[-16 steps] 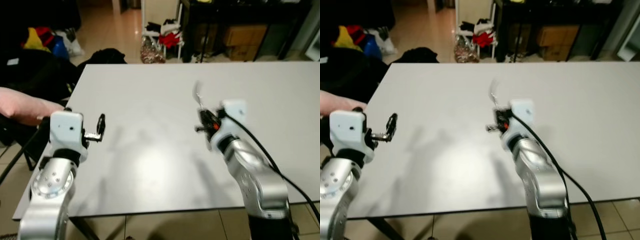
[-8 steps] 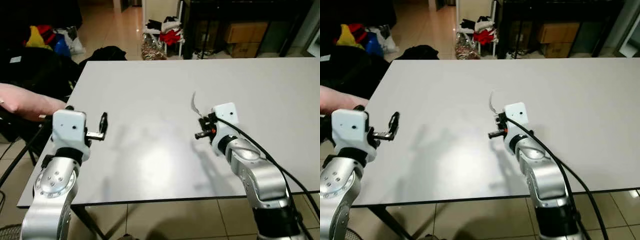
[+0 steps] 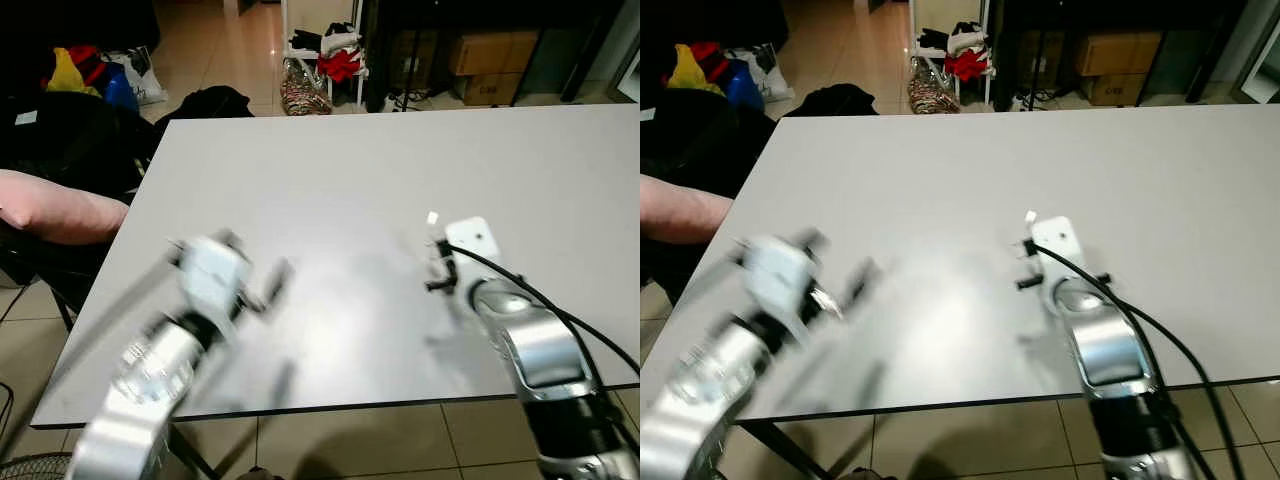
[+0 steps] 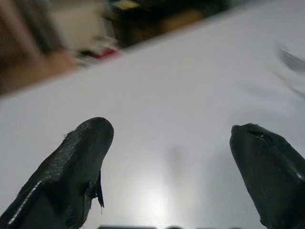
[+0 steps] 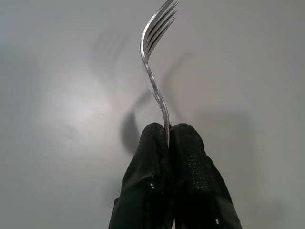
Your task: Setting the table
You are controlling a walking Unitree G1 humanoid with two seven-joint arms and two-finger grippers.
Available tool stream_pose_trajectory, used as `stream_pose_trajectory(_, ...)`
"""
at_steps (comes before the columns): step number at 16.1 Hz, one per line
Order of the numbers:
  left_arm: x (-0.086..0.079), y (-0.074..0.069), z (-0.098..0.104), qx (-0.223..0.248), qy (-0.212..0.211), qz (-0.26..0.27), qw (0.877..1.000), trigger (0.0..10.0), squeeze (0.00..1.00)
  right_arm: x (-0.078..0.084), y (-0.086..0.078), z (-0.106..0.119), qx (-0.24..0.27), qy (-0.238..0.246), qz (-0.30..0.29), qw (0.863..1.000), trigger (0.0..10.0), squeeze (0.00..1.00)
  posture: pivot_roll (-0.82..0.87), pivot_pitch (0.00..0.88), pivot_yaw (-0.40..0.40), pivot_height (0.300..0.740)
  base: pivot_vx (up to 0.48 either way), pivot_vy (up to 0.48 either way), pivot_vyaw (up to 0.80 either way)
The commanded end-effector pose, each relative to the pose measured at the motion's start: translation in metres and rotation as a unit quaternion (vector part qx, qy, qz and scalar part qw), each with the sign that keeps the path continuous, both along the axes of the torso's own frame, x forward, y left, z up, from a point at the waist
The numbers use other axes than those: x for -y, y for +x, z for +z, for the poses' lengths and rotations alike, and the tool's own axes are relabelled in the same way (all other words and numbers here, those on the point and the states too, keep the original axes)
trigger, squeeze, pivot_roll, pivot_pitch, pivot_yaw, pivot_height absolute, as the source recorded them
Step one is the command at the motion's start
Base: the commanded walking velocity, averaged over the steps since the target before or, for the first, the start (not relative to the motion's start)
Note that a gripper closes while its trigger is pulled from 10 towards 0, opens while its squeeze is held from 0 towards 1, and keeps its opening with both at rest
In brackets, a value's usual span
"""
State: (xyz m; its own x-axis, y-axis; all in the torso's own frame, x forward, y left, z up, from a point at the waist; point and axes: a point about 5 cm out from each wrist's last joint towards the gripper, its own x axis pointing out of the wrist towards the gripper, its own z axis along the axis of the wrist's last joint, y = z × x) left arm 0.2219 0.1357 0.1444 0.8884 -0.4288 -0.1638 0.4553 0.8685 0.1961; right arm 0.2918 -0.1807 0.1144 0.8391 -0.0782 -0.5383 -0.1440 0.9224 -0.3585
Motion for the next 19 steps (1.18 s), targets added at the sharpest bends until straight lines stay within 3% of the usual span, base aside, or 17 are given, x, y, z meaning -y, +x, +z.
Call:
stream_pose_trajectory(1,0.003,-0.002,-0.003,-0.011,0.005,-0.016,1.0,10.0,0.0,0.003,-0.003,0.001,0.003,-0.009,-0.008,1.0,10.0,0.0,-0.14,0.0,0.057,0.74,0.0,0.0,0.0)
stream_pose_trajectory(2,0.009,-0.005,-0.008,-0.017,0.0,-0.024,1.0,10.0,0.0,0.017,-0.01,-0.002,-0.004,-0.023,-0.016,1.0,10.0,0.0,-0.16,0.0,0.057,0.74,0.0,0.0,0.0)
stream_pose_trajectory(5,0.013,-0.005,-0.009,-0.02,-0.004,-0.034,0.999,10.0,0.0,0.027,-0.01,-0.003,-0.012,-0.027,-0.022,0.999,10.0,0.0,-0.16,0.0,0.059,0.74,0.0,0.0,0.0)
stream_pose_trajectory(9,0.021,-0.011,-0.008,-0.034,-0.012,-0.098,0.995,10.0,0.0,0.05,-0.003,-0.002,-0.022,-0.058,-0.004,0.998,10.0,0.0,-0.17,0.0,0.066,0.74,0.0,0.0,0.0)
stream_pose_trajectory(12,0.023,-0.013,-0.008,-0.039,-0.011,-0.117,0.992,10.0,0.0,0.057,0.002,-0.004,-0.026,-0.07,0.012,0.997,10.0,0.0,-0.17,0.0,0.07,0.74,0.0,0.0,0.0)
stream_pose_trajectory(13,0.027,-0.014,-0.007,-0.045,-0.008,-0.139,0.989,10.0,0.0,0.064,0.011,-0.004,-0.027,-0.086,0.015,0.996,10.0,0.0,-0.16,0.0,0.076,0.74,0.0,0.0,0.0)
stream_pose_trajectory(19,0.023,-0.012,-0.006,-0.044,0.003,-0.142,0.989,10.0,0.0,0.073,0.022,-0.004,-0.034,-0.113,0.033,0.993,10.0,0.0,-0.15,0.0,0.075,0.74,0.0,0.0,0.0)
